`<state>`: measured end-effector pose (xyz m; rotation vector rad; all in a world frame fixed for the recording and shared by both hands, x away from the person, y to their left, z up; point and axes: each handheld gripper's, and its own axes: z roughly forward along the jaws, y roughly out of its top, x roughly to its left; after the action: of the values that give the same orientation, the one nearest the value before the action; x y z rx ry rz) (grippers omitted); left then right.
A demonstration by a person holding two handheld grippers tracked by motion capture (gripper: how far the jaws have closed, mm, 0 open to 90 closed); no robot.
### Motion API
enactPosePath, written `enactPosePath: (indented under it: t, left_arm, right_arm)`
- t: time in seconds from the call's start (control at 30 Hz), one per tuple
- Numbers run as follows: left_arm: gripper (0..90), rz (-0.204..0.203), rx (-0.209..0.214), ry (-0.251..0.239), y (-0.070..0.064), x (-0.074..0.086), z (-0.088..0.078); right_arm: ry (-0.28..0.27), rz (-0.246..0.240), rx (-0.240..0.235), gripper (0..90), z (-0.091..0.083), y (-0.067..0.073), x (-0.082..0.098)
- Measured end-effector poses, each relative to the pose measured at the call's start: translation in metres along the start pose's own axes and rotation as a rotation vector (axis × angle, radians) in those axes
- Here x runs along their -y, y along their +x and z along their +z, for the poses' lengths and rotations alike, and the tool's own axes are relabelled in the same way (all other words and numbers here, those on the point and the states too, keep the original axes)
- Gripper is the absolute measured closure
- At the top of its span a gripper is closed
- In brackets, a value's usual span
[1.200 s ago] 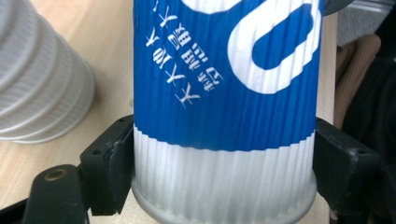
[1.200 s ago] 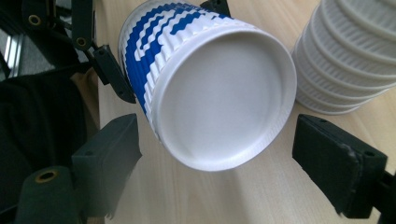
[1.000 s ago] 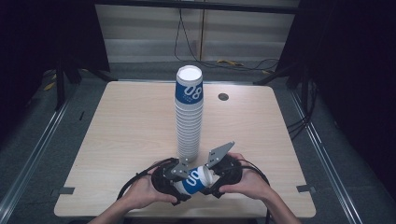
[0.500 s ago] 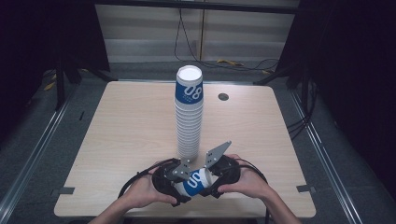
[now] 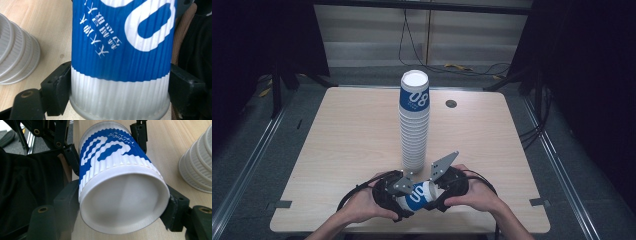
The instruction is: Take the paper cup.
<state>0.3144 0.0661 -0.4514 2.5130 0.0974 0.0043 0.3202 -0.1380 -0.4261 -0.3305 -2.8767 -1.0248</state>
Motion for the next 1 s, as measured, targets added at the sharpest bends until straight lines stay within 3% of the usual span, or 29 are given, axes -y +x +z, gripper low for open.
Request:
enactPosePath:
  t: [0.23,0.5,0.77,1.0]
  left_arm:
    - [15.5,-0.007,-0.026,-0.032,0.002,0.004,-0.004]
    - [15.6,-0.014,-0.027,-0.068,0.002,0.007,-0.009]
    - [15.7,-0.049,-0.019,-0.099,0.005,0.011,-0.012]
    - [15.9,-0.08,-0.047,-0.18,0.008,0.014,-0.023]
  right_arm:
    - [-0.003,0.009,0.019,28.5,0.001,0.002,0.001]
    - [-0.005,0.027,0.005,28.7,0.0,0.001,0.004]
    - [0.003,0.035,0.023,28.9,0.0,-0.001,0.008]
    - [0.007,0.047,0.03,28.8,-0.001,-0.001,0.012]
